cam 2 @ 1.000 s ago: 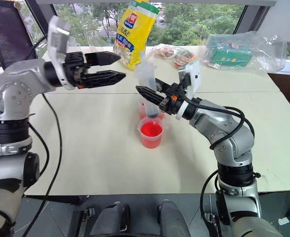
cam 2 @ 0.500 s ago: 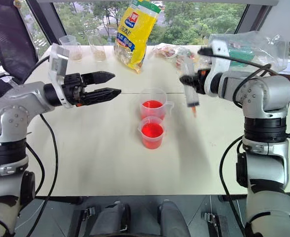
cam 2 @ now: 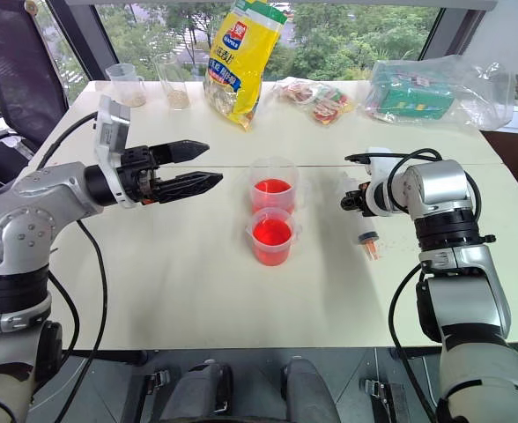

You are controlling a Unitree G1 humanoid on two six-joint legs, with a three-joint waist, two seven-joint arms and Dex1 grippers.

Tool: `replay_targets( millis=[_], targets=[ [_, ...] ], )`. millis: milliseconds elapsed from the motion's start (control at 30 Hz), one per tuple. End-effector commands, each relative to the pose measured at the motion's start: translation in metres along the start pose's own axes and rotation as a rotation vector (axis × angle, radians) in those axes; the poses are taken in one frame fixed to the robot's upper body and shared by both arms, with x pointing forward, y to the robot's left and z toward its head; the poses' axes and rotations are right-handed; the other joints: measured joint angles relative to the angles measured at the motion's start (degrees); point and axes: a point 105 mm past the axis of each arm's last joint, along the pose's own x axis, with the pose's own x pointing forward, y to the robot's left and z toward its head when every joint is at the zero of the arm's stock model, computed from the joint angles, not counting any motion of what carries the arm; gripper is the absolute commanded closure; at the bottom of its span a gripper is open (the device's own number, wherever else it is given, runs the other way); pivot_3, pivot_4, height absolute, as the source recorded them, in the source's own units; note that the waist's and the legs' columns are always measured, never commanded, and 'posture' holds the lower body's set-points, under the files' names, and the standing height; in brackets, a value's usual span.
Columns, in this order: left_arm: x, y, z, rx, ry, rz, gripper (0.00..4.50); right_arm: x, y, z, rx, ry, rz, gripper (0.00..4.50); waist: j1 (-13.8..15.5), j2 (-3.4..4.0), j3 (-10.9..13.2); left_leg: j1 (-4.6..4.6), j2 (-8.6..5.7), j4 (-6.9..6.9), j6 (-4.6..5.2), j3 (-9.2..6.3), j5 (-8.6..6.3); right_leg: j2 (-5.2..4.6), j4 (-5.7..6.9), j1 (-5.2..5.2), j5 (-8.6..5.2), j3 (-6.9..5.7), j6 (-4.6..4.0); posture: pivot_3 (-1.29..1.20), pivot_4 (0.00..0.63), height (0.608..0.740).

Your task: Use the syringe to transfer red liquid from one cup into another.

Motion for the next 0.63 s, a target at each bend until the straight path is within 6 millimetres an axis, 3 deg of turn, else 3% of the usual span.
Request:
replay_targets(
  millis=[33,67,100,200,267,367,500,633],
  targets=[
    [-0.004,-0.006,0.006,0.025,-0.010,-0.007,0.00,-0.005,-0.002,0.007,-0.019,-0.037,0.003,0.76,0.0,0.00,0.0,0.00,0.00,0.00,0.00,0.00,0.00,0.00,0.00,0.00,0.00,0.00,0.00,0.00,0.150,0.740],
    [-0.004,-0.006,0.005,0.026,-0.006,-0.008,0.00,-0.010,-0.002,0.012,-0.047,-0.061,0.010,0.17,0.0,0.00,0.0,0.00,0.00,0.00,0.00,0.00,0.00,0.00,0.01,-0.01,0.00,0.00,0.00,0.00,0.150,0.740],
    [-0.005,-0.007,0.005,0.026,-0.003,-0.008,0.00,-0.016,-0.002,0.016,-0.073,-0.080,0.020,0.02,0.0,0.00,0.0,0.00,0.00,0.00,0.00,0.00,0.00,0.01,0.01,0.00,0.00,0.00,0.00,0.00,0.150,0.740],
    [-0.008,-0.007,0.004,0.028,0.008,-0.005,0.00,-0.031,0.000,0.026,-0.134,-0.138,0.051,0.02,0.1,0.01,0.0,0.00,0.00,0.00,0.00,-0.01,0.00,0.00,0.00,-0.02,0.00,-0.01,0.00,0.00,0.150,0.740],
    [-0.012,-0.006,0.002,0.031,0.028,0.002,0.00,-0.055,0.007,0.040,-0.246,-0.235,0.101,0.02,0.1,0.02,0.0,-0.01,0.00,-0.02,0.01,-0.01,-0.01,0.01,-0.02,-0.02,0.00,-0.01,0.00,0.00,0.150,0.740],
    [-0.018,-0.006,-0.001,0.034,0.052,0.013,0.00,-0.085,0.022,0.044,-0.364,-0.319,0.212,0.02,0.1,0.02,0.0,-0.01,0.01,-0.04,0.03,-0.02,-0.02,0.02,-0.06,-0.01,0.00,-0.02,0.00,0.00,0.150,0.740],
    [-0.028,-0.004,-0.004,0.036,0.086,0.037,0.00,-0.131,0.045,0.033,-0.521,-0.410,0.398,0.02,0.1,0.02,0.0,-0.01,0.02,-0.08,0.05,-0.06,-0.04,0.02,-0.12,0.01,0.00,-0.04,0.00,0.00,0.150,0.740],
    [-0.032,-0.004,-0.004,0.035,0.096,0.057,0.00,-0.151,0.051,0.013,-0.627,-0.416,0.469,0.02,0.2,0.02,0.0,0.03,0.01,-0.04,0.06,-0.07,-0.04,0.00,-0.14,0.12,0.00,-0.06,0.00,0.00,0.150,0.740]
  ],
)
